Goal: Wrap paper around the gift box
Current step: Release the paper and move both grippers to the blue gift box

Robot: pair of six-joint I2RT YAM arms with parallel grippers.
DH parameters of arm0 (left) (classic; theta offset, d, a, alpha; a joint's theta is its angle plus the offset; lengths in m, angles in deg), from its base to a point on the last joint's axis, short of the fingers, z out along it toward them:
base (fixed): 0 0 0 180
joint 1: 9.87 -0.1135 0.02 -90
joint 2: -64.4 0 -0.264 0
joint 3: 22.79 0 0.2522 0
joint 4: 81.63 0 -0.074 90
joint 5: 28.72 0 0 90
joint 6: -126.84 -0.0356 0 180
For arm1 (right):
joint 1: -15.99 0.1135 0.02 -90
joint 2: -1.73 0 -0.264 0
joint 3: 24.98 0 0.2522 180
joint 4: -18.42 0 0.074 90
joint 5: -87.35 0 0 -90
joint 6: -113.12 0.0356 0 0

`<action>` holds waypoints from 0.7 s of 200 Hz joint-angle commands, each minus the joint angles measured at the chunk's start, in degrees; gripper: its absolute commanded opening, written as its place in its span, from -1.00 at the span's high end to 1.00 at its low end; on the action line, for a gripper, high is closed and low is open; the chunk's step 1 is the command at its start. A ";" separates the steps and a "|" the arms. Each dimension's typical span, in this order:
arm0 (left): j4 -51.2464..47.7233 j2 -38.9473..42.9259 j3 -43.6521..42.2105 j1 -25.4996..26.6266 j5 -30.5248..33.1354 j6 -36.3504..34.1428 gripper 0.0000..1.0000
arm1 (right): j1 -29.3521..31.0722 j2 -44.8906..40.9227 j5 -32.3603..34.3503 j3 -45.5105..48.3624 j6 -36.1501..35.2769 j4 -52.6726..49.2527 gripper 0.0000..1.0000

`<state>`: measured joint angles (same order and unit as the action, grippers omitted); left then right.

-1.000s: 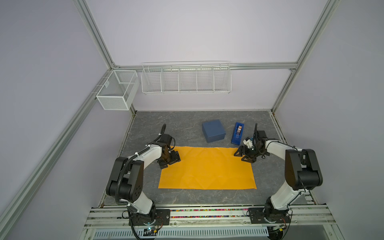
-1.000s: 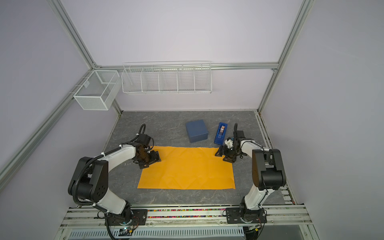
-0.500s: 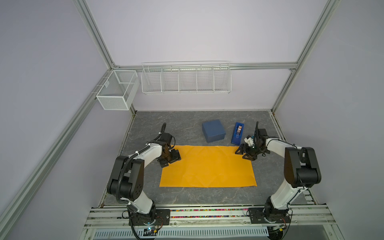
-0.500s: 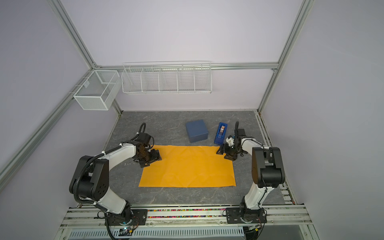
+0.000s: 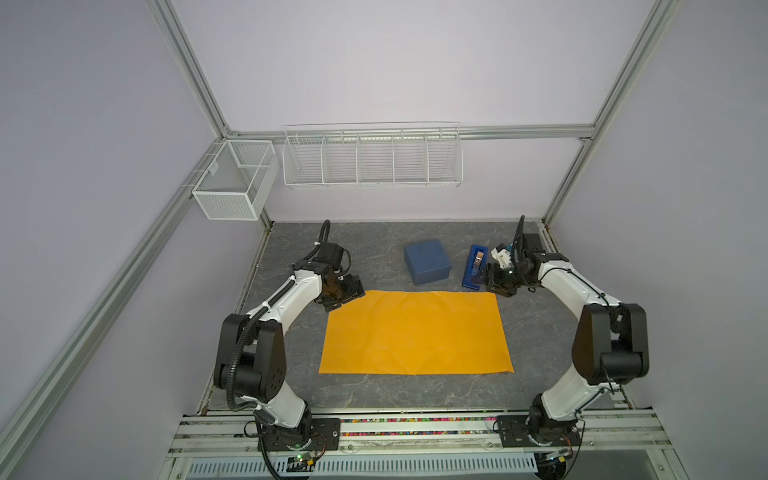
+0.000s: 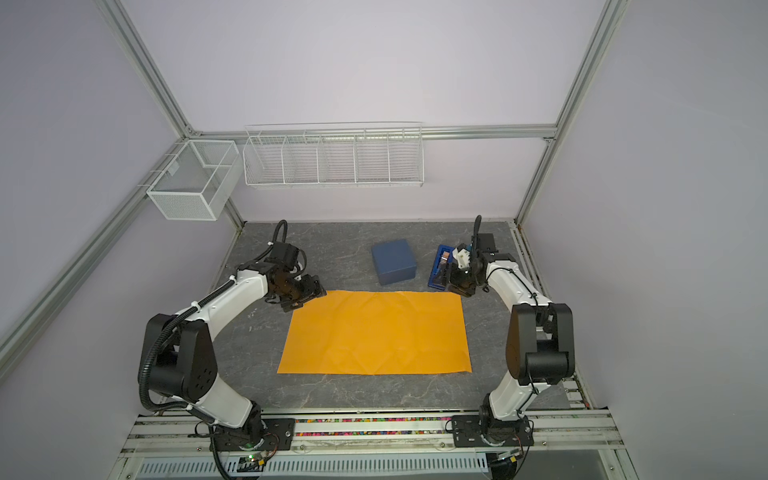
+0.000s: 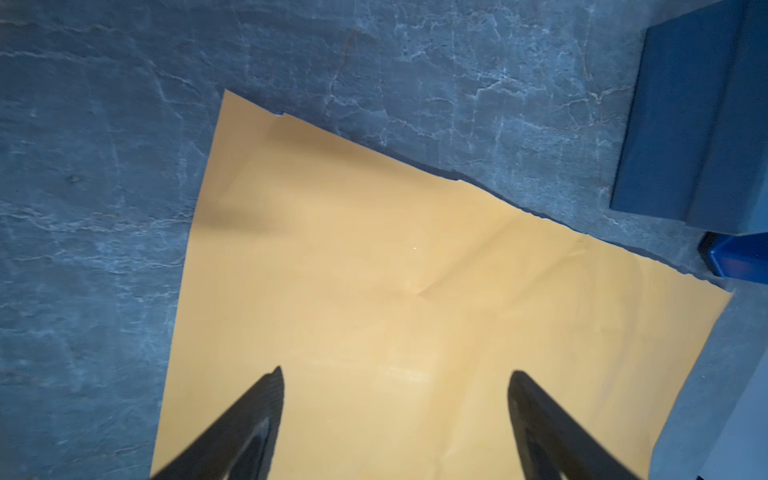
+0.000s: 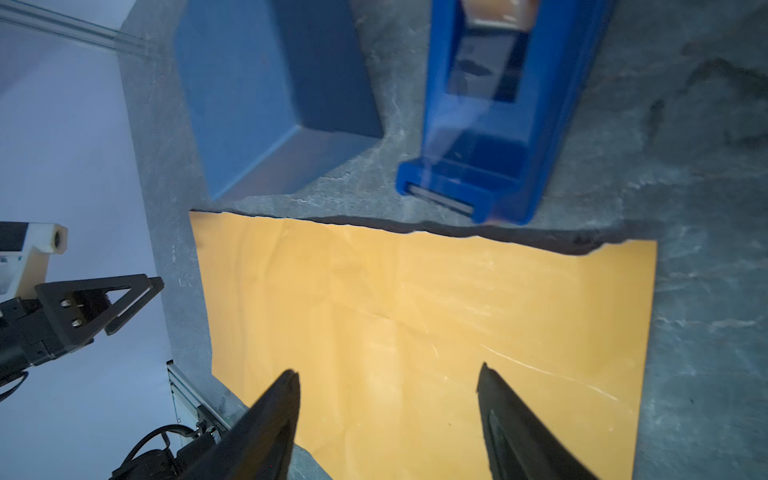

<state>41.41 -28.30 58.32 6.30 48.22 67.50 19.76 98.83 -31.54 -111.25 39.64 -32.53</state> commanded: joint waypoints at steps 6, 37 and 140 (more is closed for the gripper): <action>-0.51 -0.33 2.48 0.05 -3.08 0.00 -0.68 | 2.91 4.13 -2.02 -6.71 0.10 -3.09 -0.40; 3.27 -1.16 3.78 0.18 -5.00 1.07 -0.68 | 4.91 10.67 -1.14 -16.26 -0.05 -4.23 -0.39; 14.46 -9.56 11.38 1.74 -11.59 5.05 -0.65 | 7.63 34.59 -5.72 -42.89 -0.03 -7.59 -0.21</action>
<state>52.62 -35.14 65.80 7.81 38.71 70.93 25.66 131.26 -34.18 -150.79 39.59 -37.67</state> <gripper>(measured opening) 0.829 0.621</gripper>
